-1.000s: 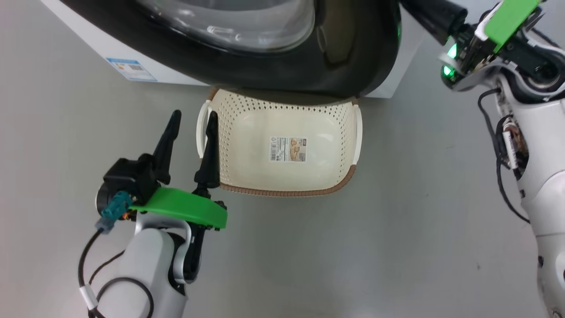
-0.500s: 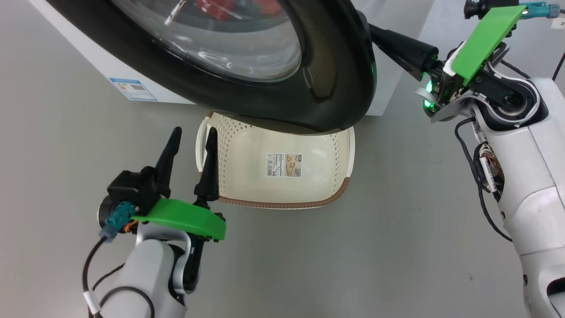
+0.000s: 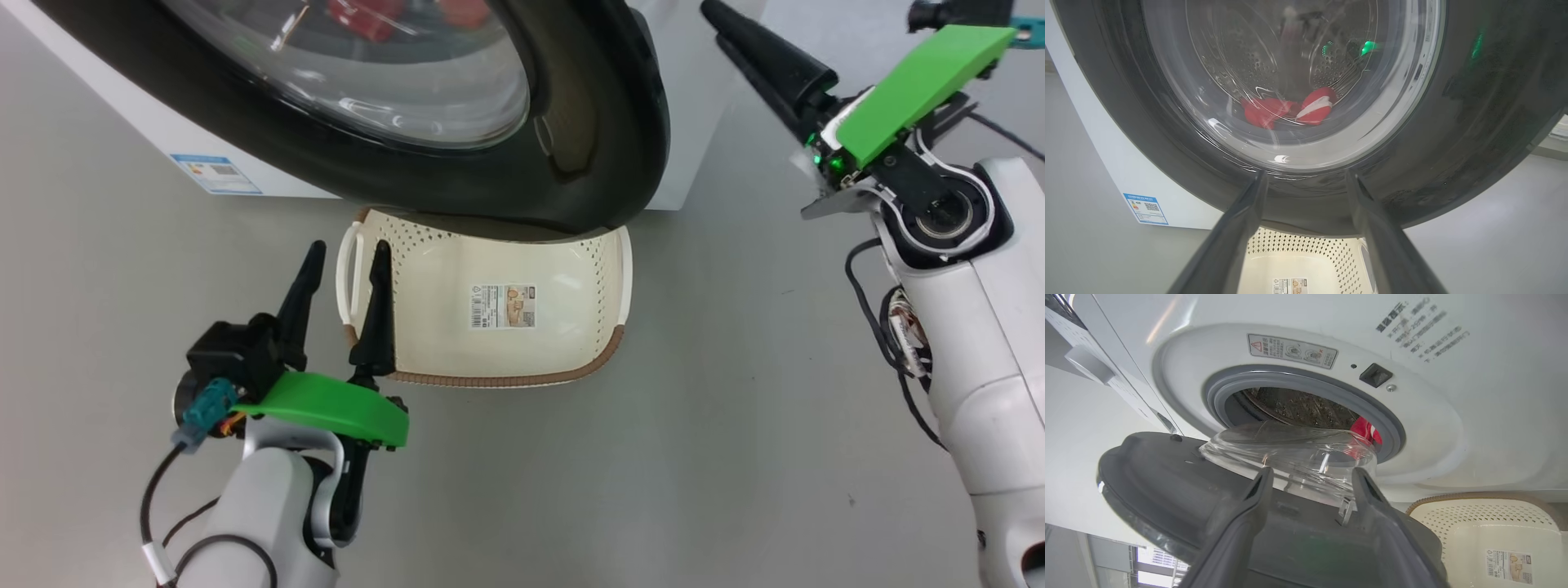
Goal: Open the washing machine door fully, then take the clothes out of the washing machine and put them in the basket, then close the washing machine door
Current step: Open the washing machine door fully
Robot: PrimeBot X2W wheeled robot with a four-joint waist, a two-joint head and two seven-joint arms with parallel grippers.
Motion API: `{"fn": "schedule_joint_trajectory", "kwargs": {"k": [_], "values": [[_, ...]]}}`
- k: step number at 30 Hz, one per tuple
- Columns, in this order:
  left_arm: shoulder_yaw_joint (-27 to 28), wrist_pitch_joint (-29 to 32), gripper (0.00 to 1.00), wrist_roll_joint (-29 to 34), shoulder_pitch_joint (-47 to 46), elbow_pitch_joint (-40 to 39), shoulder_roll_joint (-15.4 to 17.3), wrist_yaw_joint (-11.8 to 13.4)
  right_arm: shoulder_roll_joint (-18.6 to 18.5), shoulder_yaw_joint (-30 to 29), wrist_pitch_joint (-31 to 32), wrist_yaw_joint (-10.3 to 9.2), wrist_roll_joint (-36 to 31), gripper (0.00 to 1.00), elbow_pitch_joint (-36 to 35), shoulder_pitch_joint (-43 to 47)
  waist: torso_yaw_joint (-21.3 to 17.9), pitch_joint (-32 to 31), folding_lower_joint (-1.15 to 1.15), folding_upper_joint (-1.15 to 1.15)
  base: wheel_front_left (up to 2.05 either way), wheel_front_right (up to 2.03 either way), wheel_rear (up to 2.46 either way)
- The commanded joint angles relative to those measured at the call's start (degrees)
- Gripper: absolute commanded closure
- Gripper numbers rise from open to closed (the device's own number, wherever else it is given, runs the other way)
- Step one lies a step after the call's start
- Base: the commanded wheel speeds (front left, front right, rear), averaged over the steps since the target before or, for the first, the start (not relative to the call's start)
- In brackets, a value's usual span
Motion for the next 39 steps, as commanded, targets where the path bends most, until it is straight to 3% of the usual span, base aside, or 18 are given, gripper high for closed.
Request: {"fn": "schedule_joint_trajectory", "kwargs": {"k": [1,8,13,21,25,31,39], "values": [[2.25,-0.44,0.0,-0.25,0.06,-1.05,1.54,-0.38,-0.24,0.89,-2.05,0.3,-1.85,0.0,-2.42,1.62,-0.56,0.18,0.0,0.0,0.0,0.0,0.0],[3.99,-0.44,0.0,0.43,0.39,-1.24,1.67,-0.85,-4.37,6.49,-14.7,0.3,-10.91,0.0,-5.26,4.78,-2.81,-0.03,0.0,0.0,0.0,0.0,0.0],[4.48,-0.44,0.0,0.95,1.01,-1.65,1.66,-1.79,-8.41,13.18,-27.44,0.3,-21.33,0.0,-4.27,6.11,-3.95,-0.49,0.0,0.0,0.0,0.0,0.0],[5.26,-0.44,0.0,1.91,1.58,-2.26,1.64,-1.94,-10.16,17.56,-38.61,0.3,-30.5,0.0,0.03,7.19,-5.07,-1.06,0.0,0.0,0.0,0.0,0.0],[6.16,-0.44,0.0,2.67,1.99,-3.35,1.64,-1.84,-9.27,13.75,-39.51,0.3,-37.59,0.0,1.2,8.08,-5.63,-1.0,0.0,0.0,0.0,0.0,0.0],[7.12,-0.44,0.0,3.44,2.72,-4.74,1.61,-2.04,-4.43,1.71,-39.56,0.3,-54.16,0.0,-5.38,13.79,-5.94,-0.85,0.0,0.0,0.0,0.0,0.0],[8.03,-0.44,0.0,4.38,3.69,-7.38,1.57,-2.15,0.95,-5.34,-39.57,0.3,-67.19,0.0,-14.08,21.48,-5.73,-0.61,0.0,0.0,0.0,0.0,0.0]]}}
